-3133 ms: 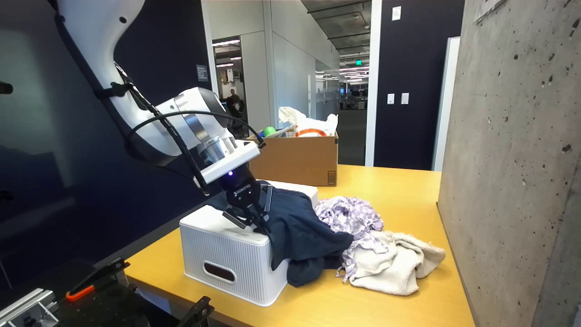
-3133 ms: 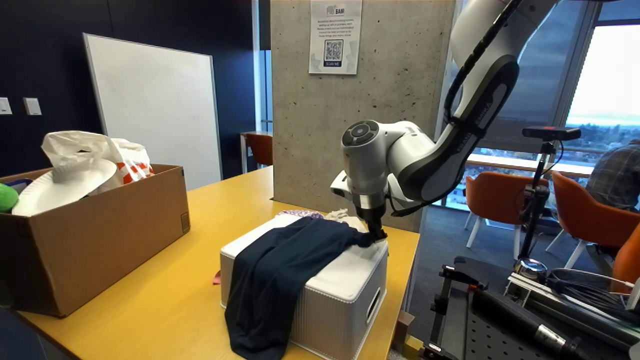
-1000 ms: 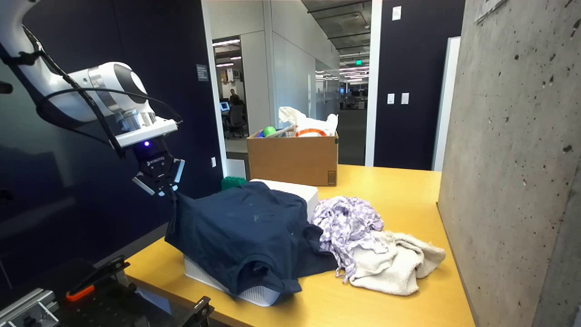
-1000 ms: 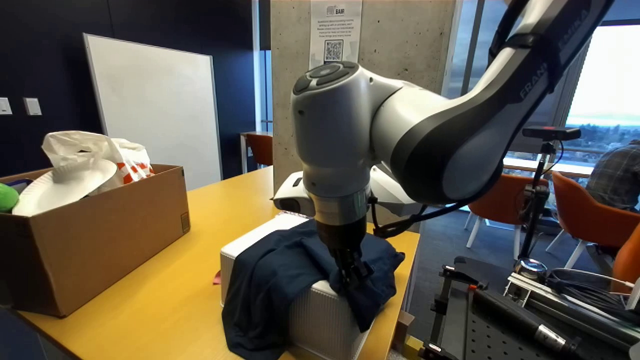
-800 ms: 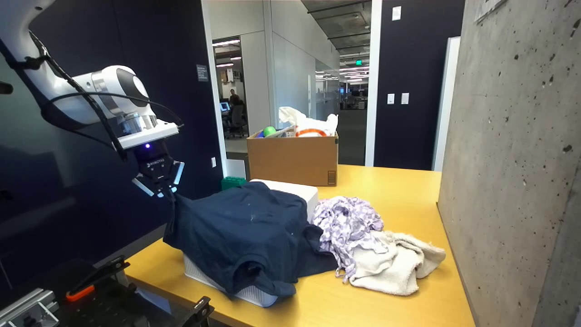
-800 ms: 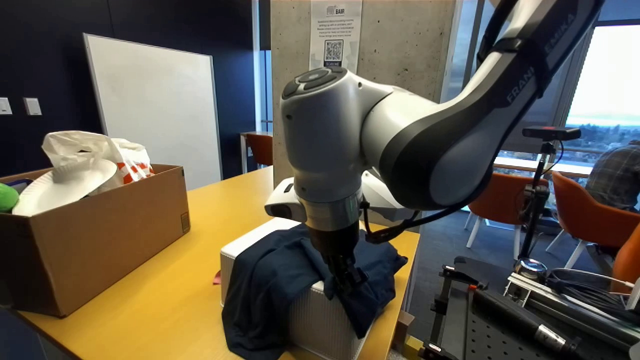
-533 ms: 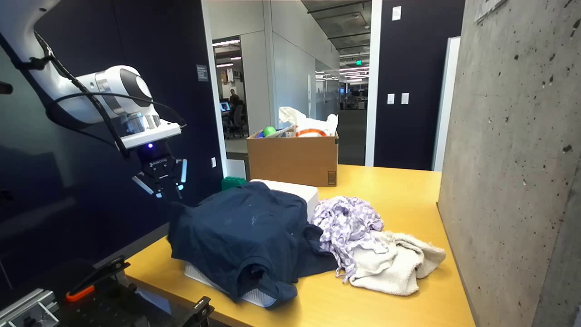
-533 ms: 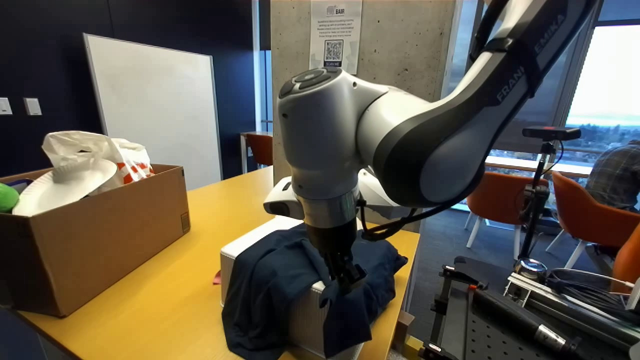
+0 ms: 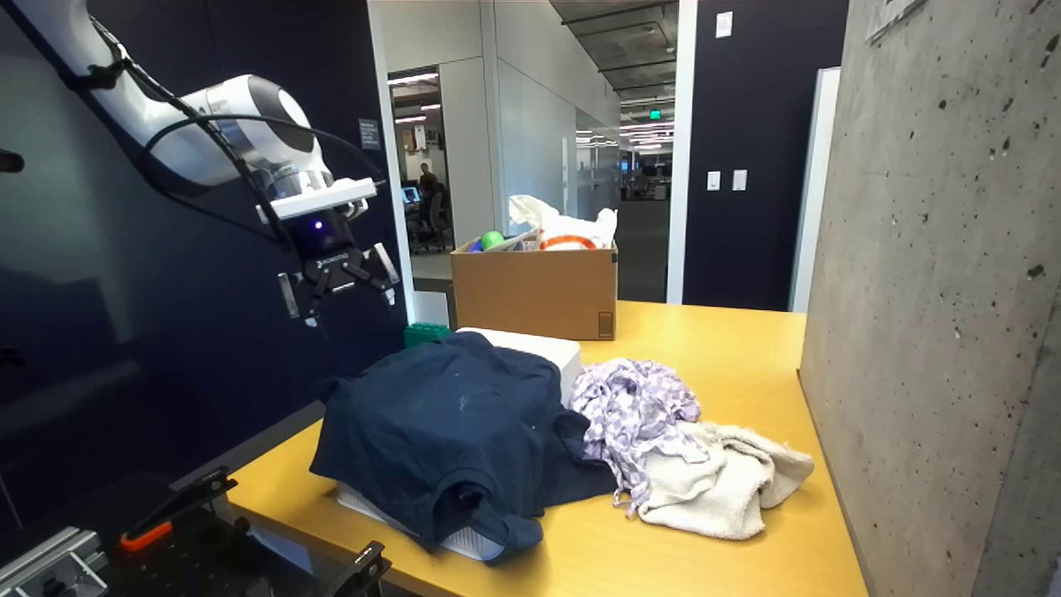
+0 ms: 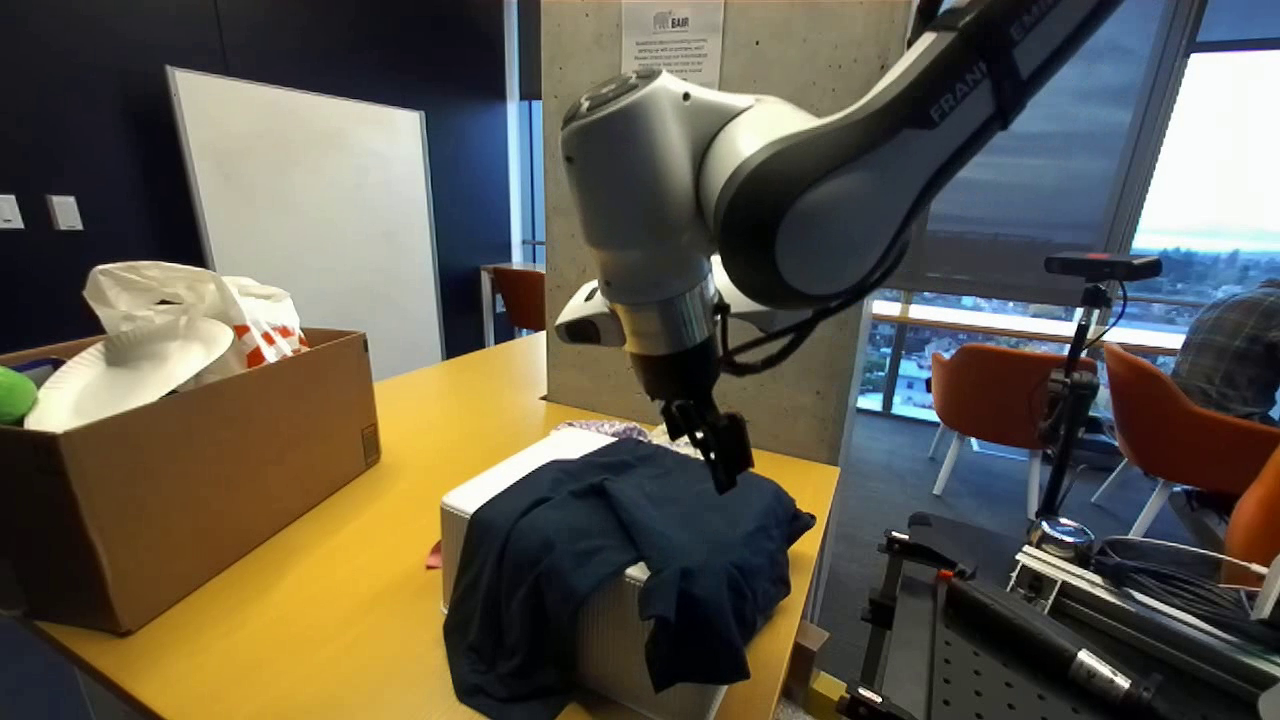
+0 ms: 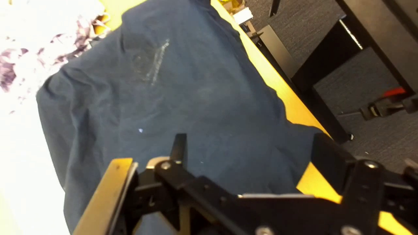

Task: Spread the blue shirt on the box evenly over the box

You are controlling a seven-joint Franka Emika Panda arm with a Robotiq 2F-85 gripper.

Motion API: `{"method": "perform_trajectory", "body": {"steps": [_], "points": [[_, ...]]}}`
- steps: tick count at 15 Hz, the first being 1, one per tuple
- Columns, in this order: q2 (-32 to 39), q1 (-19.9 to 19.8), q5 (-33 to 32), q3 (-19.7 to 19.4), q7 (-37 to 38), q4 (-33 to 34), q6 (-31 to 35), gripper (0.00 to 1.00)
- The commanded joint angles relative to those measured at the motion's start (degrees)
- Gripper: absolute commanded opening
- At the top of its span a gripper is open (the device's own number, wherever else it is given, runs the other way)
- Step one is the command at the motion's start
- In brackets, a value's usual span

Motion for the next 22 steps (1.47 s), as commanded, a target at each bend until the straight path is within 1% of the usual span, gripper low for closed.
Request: {"method": "perform_trajectory", "body": {"steps": [1,2,4,5,8,9,10,14,16,18,22], "points": [[-1.7,-2.9,0.2,-1.6,-11.4,6.2,-5.9,1.0],[-1.0,-3.9,0.5,-2.0,-15.0,8.9,-6.9,1.0],[2.0,-6.3,2.0,-2.4,-24.2,15.0,-6.2,1.0],[4.0,-10.7,2.0,1.5,-28.4,17.8,-4.8,1.0],[10.3,-13.4,4.6,2.3,-40.9,28.5,-5.0,1.0],[12.4,-13.7,6.6,2.1,-45.0,31.6,-5.4,1.0],[14.7,-12.2,9.4,0.2,-48.9,34.8,-5.4,1.0],[24.7,-13.1,19.7,1.0,-60.4,47.1,-10.1,1.0],[28.8,-13.2,23.5,1.4,-64.9,52.3,-14.0,1.0],[31.9,-13.1,25.5,1.0,-67.3,55.7,-15.9,1.0],[38.5,-11.8,27.3,0.5,-68.7,62.5,-20.1,1.0]]}}
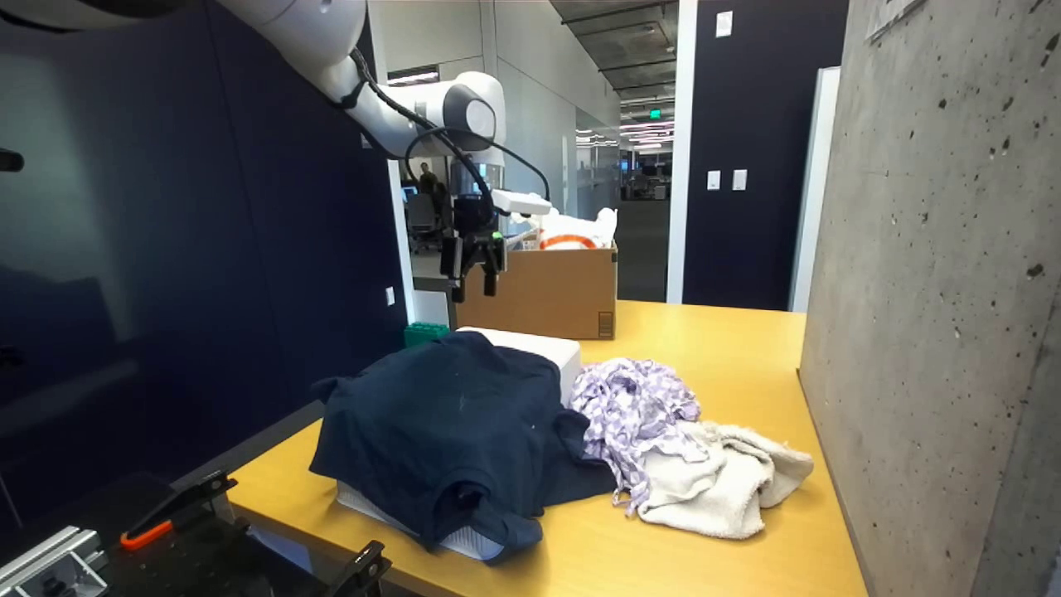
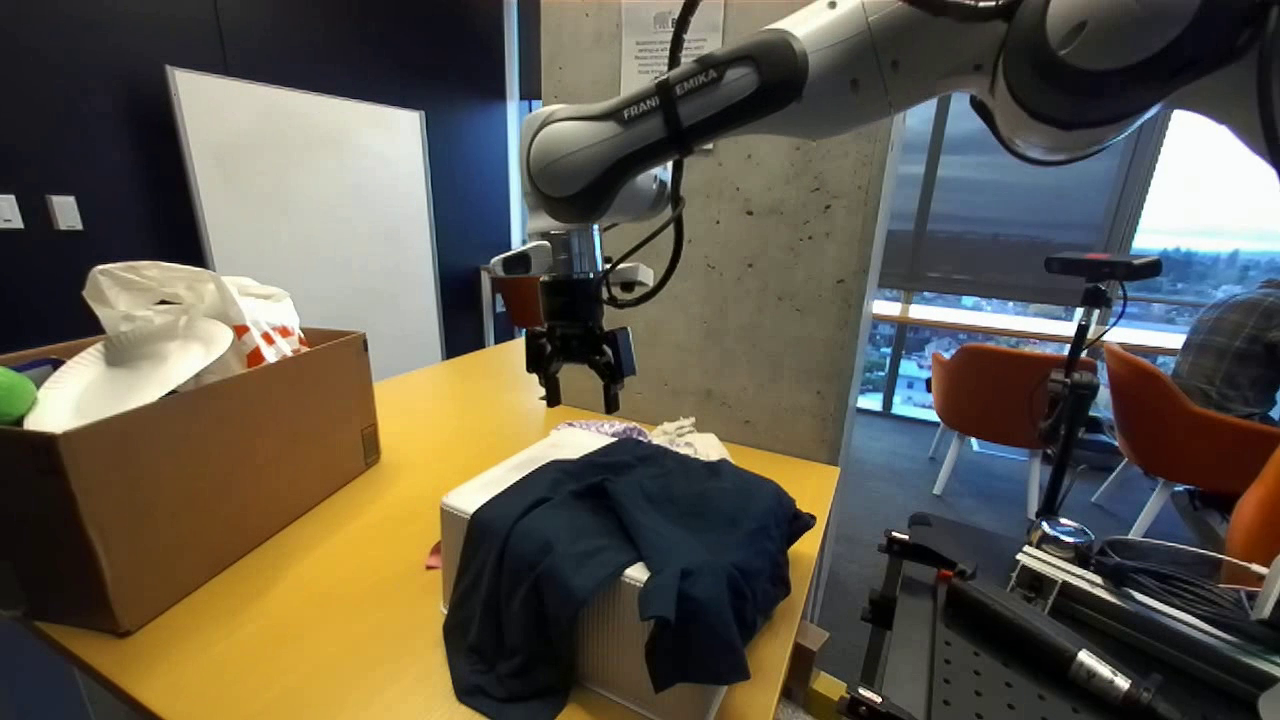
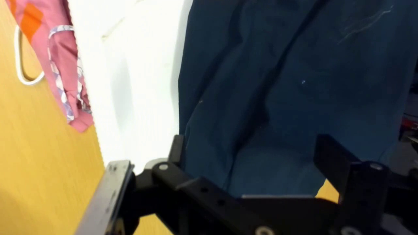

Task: Spread the blue shirt on the box evenly over the box

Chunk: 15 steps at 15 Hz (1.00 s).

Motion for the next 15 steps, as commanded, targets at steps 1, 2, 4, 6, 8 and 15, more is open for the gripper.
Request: {"method": "perform_trajectory", "body": {"steps": [1,2,4,6,8,15], "points": [[7.4,1.1,2.5,-0.1,-3.2,9.9,-5.4,1.0],[9.2,1.4,2.7,-0.2,-3.4,11.7,-5.9,1.0],[12.2,2.0,2.8,-0.4,-3.4,14.9,-6.9,1.0],[14.0,2.3,2.8,-0.5,-3.4,17.5,-7.3,1.0],[15.5,2.5,2.7,-0.6,-3.6,19.6,-7.4,1.0],[21.3,3.4,2.8,-0.8,-4.6,27.1,-10.6,1.0]]}}
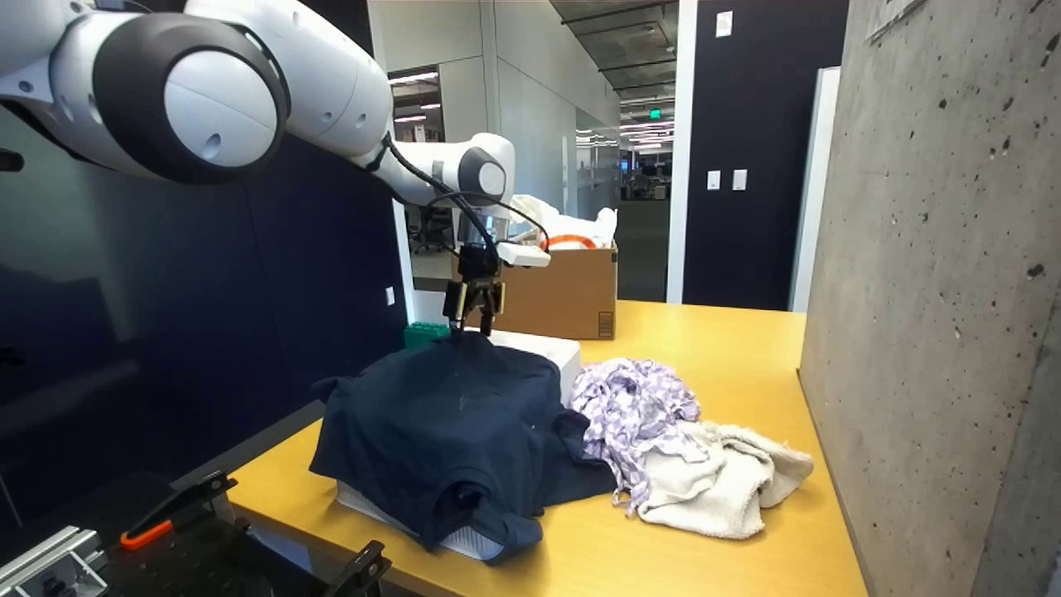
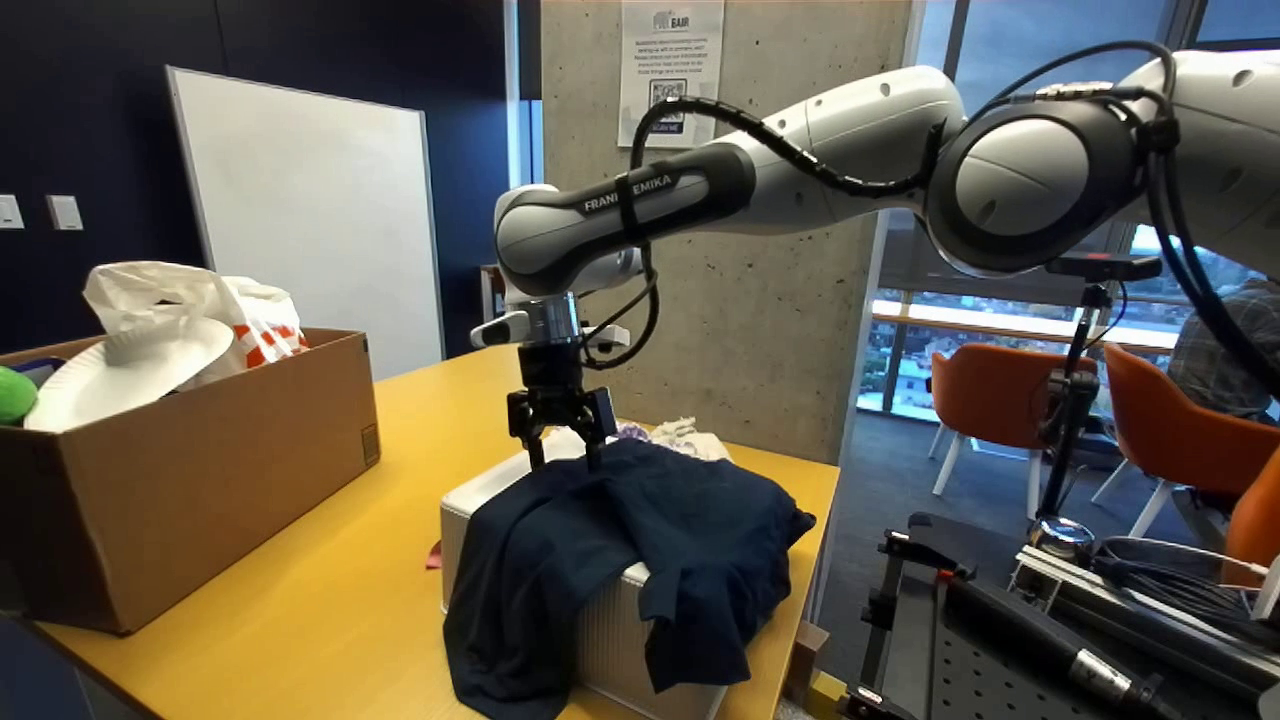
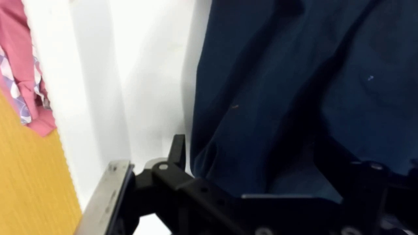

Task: Spread the blue shirt on the box evenly over the box

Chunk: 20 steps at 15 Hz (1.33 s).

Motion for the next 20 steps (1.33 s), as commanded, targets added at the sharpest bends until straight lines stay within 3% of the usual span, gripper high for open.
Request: {"method": "perform_trajectory", "body": {"steps": [1,3,10,12,20], "points": [[4.1,1.1,1.4,-0.7,-2.1,7.0,-3.3,0.75],[4.1,0.8,0.1,0.4,-1.9,7.2,-3.0,0.66],[4.3,1.1,0.0,0.2,-1.8,8.8,-3.4,0.12],[4.7,1.0,-0.1,0.0,-1.8,9.9,-4.3,0.0],[7.1,-0.3,-0.2,-1.8,-2.1,15.5,-9.2,0.01]]}}
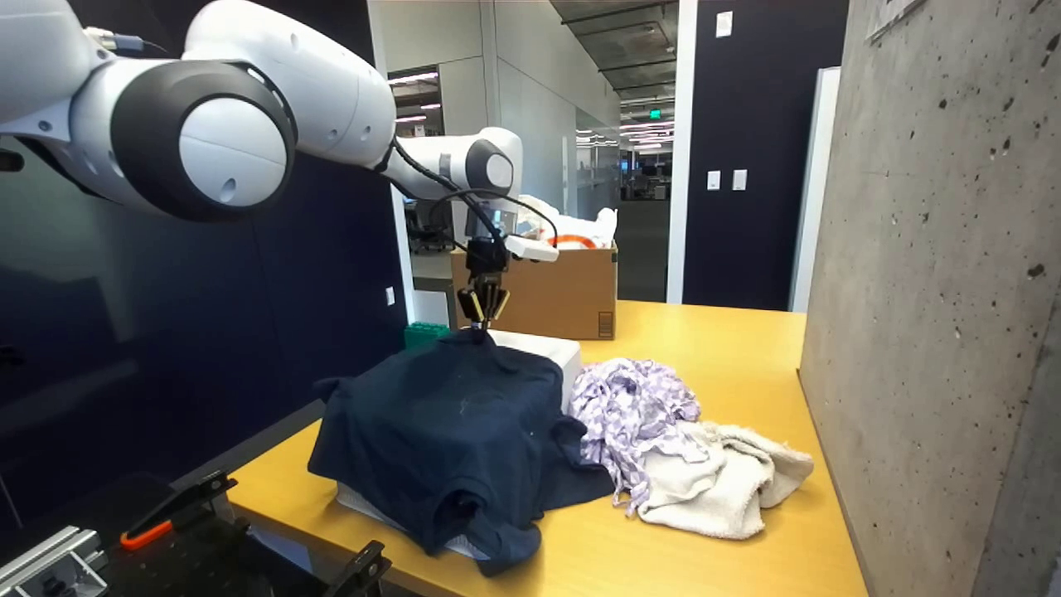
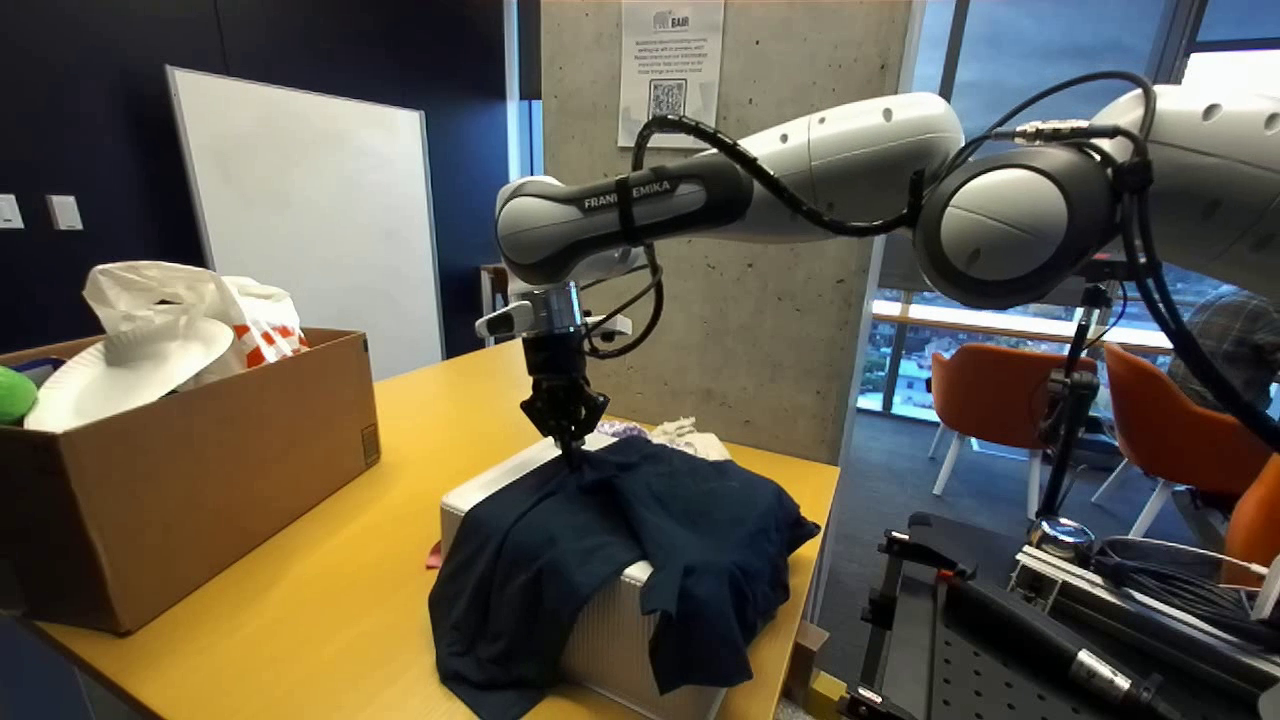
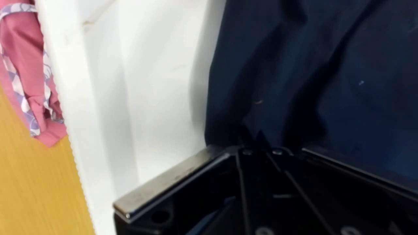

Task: Spread the blue shirt on the box evenly over the box

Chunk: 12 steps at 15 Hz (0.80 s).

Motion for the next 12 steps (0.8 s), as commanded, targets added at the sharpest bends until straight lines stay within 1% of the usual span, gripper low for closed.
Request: {"method": "perform_trajectory", "body": {"steps": [1,4,10,12], "points": [[2.7,-1.0,-0.1,-0.6,-1.1,5.4,-3.1,0.01],[3.3,-1.5,-0.4,-1.2,0.0,5.8,-2.8,0.01],[3.3,-0.4,-1.4,-3.0,2.3,6.0,-2.4,0.01],[3.1,0.0,-1.8,-3.9,3.4,6.4,-1.2,0.01]]}}
